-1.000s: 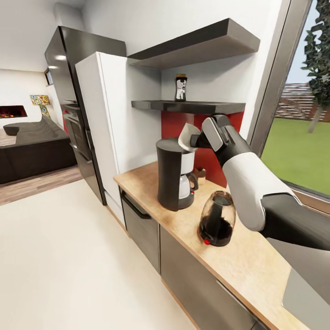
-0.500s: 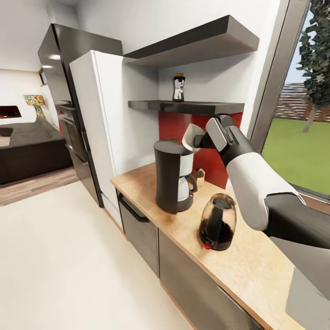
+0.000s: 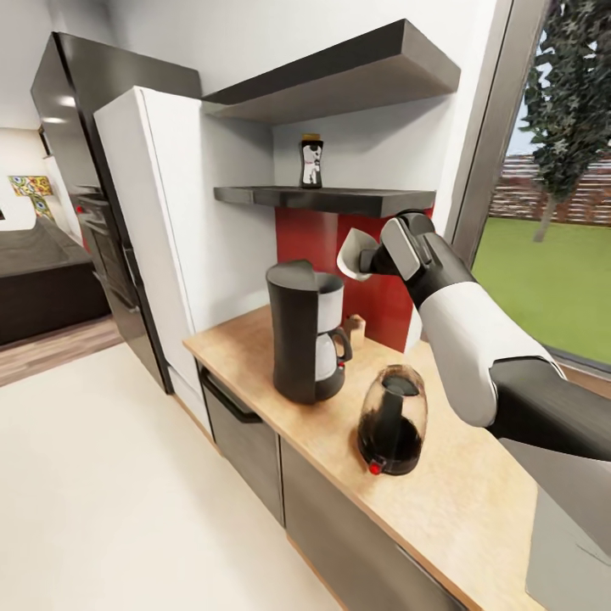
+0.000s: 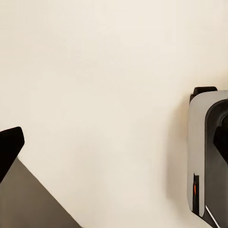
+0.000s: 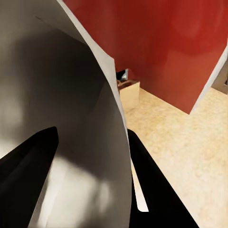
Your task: Set up a coffee station on the kitchen countertop: keep the coffee maker on the countertop, move the bottle of coffee from the kitchen shelf to the counter next to the coffee maker, place a paper coffee filter on top of the coffee maker, put the saucer next to the coffee maker with the coffee cup on the saucer, and place the electric kettle next to the coffee maker.
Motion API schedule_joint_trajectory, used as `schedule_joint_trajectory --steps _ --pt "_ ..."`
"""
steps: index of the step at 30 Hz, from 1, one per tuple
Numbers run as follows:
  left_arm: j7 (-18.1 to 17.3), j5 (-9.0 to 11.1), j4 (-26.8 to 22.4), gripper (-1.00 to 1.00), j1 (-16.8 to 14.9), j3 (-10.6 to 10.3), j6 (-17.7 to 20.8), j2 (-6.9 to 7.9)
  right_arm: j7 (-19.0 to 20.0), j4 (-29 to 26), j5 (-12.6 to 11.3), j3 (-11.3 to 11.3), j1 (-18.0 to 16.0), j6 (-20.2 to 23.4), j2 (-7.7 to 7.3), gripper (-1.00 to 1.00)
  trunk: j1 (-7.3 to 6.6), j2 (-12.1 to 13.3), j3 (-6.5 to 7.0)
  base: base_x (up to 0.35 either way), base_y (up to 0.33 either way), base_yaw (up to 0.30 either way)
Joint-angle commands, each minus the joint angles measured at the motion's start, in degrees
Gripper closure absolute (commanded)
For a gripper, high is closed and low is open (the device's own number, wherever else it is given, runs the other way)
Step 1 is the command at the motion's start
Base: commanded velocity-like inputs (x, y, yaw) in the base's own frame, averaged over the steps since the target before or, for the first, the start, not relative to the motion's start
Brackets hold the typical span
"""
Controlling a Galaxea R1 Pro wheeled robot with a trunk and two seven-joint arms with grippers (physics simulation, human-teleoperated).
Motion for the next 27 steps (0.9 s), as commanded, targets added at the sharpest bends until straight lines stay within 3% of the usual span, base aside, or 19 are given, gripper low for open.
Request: schedule_joint_trajectory --steps 1,13,22,27 --pt "0.03 -0.60 -0.09 -1.00 0.02 0.45 -0.09 -0.04 -0.53 -0.05 -0.62 0.06 -0.08 0.10 -0.01 1.00 0.05 -0.12 -0.11 0.133 0.020 -0.010" --pt "0.04 -0.60 -0.18 -1.00 0.02 0.51 -0.09 -0.04 -0.53 0.05 -0.62 0.06 -0.04 0.10 -0.03 1.00 0.05 -0.12 -0.11 0.033 0.013 -0.002" --pt "0.05 -0.60 -0.18 -1.00 0.02 0.50 -0.09 -0.12 -0.53 0.08 -0.61 0.06 -0.09 0.10 -0.03 1.00 0.05 -0.12 -0.11 0.080 0.200 0.000" --pt "0.21 -0.47 0.92 -1.00 0.11 0.36 0.08 -0.12 -0.44 -1.37 -0.96 0.15 0.20 -0.08 1.60 1.00 0.06 -0.12 -0.11 0.000 0.000 0.000"
